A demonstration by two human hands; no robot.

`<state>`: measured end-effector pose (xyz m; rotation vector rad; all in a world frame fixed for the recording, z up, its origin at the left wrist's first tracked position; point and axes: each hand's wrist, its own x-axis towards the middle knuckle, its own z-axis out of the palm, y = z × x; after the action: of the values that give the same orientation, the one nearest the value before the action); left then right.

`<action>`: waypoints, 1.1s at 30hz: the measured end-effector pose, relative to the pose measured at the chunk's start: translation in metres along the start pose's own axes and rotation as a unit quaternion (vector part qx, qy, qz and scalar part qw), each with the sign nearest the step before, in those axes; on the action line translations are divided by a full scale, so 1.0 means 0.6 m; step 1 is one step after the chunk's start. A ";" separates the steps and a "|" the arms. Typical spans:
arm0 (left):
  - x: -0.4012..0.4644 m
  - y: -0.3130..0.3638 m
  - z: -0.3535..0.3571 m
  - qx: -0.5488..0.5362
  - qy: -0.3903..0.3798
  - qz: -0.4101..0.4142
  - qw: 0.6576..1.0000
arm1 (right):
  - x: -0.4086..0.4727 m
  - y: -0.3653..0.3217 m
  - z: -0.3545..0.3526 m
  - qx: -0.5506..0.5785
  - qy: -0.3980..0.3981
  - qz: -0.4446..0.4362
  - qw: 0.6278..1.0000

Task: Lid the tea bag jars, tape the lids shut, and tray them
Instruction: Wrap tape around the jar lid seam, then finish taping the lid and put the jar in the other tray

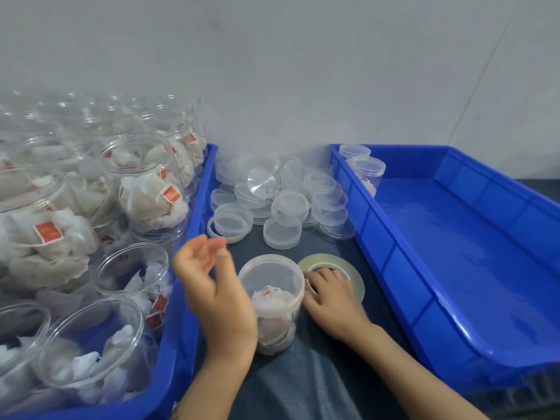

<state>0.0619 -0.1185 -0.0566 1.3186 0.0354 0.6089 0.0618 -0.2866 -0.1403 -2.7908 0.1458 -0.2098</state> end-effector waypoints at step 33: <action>0.037 0.013 0.372 0.124 -0.481 0.007 0.868 | 0.092 0.108 -0.332 0.209 0.308 0.051 0.927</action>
<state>0.1579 -0.3069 0.0180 1.7528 -0.7364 -0.1049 0.0791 -0.4189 0.0302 -2.1990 0.3483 -0.9655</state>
